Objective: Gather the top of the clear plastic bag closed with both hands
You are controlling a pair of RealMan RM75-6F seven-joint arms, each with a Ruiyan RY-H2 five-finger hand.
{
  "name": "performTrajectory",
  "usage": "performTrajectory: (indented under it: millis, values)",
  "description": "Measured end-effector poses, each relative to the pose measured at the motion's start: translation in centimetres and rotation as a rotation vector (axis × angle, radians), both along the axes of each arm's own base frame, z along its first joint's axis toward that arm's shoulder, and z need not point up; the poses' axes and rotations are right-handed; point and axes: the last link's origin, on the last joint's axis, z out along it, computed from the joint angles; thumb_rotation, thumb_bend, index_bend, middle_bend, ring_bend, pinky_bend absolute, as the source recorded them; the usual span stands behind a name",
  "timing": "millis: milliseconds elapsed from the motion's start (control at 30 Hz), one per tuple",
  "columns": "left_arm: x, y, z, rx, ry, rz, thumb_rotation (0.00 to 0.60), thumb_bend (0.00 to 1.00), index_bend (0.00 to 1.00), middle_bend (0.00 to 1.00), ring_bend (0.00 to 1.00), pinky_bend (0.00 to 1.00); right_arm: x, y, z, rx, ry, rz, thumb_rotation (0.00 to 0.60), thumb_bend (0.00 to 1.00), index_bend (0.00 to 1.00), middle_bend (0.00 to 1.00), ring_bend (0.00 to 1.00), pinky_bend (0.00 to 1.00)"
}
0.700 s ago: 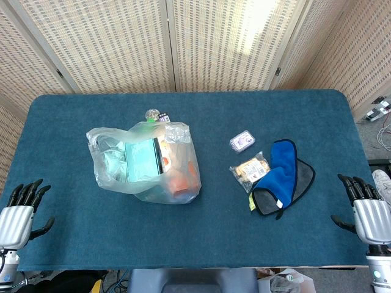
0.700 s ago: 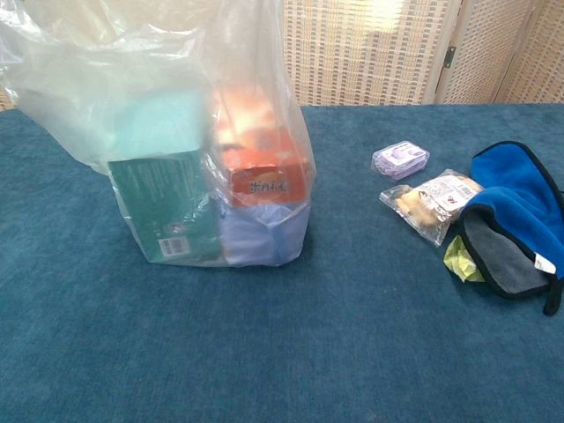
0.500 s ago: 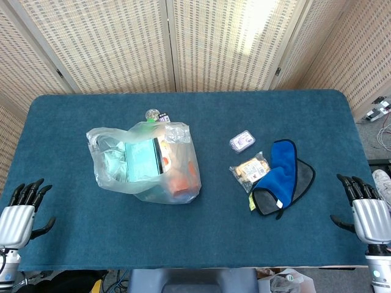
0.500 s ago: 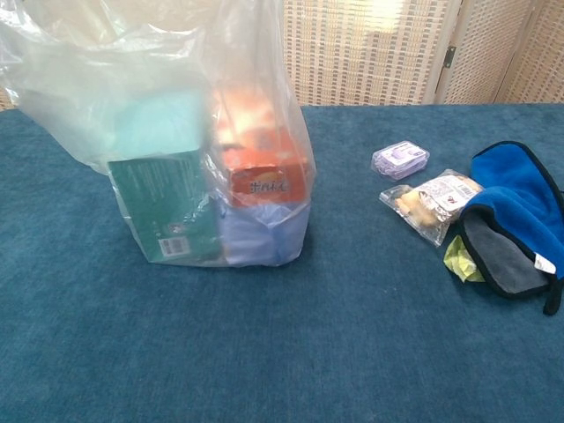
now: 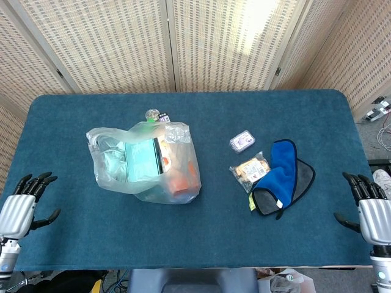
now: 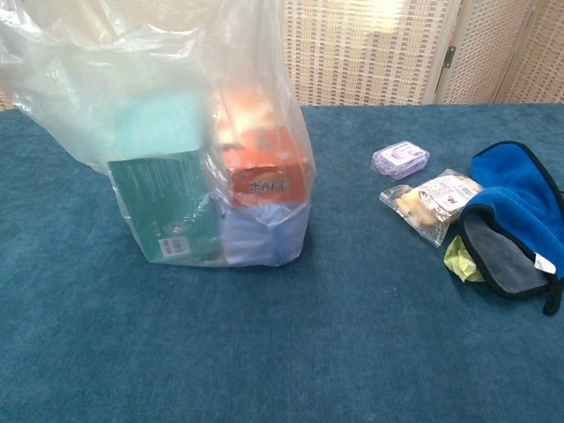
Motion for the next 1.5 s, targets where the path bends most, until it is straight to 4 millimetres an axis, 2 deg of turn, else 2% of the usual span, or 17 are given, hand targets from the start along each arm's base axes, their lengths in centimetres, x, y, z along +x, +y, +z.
performTrajectory:
  millis: [300, 633, 1033, 1167, 1267, 1500]
  values:
    - [2.1, 2.6, 1.0, -0.073, -0.281, -0.042, 0.589, 0.23, 0.18, 0.13, 0.18, 0.13, 0.0, 0.1, 0.1, -0.007, -0.004, 0.013, 0.600, 0.05, 0.12, 0.19, 0.12, 0.22]
    - [5.5, 5.6, 1.5, -0.235, -0.612, -0.024, 0.360, 0.23, 0.17, 0.13, 0.19, 0.16, -0.2, 0.0, -0.2, 0.008, -0.004, 0.018, 0.600, 0.05, 0.12, 0.19, 0.12, 0.22]
    - [10.5, 8.3, 2.1, -0.381, -0.885, -0.052, 0.324, 0.23, 0.19, 0.17, 0.21, 0.21, 0.4, -0.6, 0.5, 0.007, -0.007, 0.052, 0.600, 0.05, 0.12, 0.19, 0.12, 0.22]
    - [11.2, 8.4, 2.3, -0.398, -0.915, -0.054, 0.315, 0.23, 0.21, 0.19, 0.24, 0.25, 1.9, -1.6, 1.3, 0.009, -0.021, 0.116, 0.600, 0.05, 0.12, 0.19, 0.12, 0.22]
    - [11.5, 8.2, 2.4, -0.409, -0.928, -0.054, 0.310, 0.23, 0.22, 0.21, 0.25, 0.26, 3.8, -2.9, 2.2, 0.006, -0.036, 0.193, 0.600, 0.05, 0.12, 0.19, 0.12, 0.22]
    - [11.7, 7.5, 2.3, -0.441, -0.922, -0.053, 0.304, 0.23, 0.22, 0.21, 0.25, 0.28, 9.7, -6.5, 3.8, 0.007, -0.068, 0.381, 0.600, 0.05, 0.12, 0.18, 0.12, 0.22]
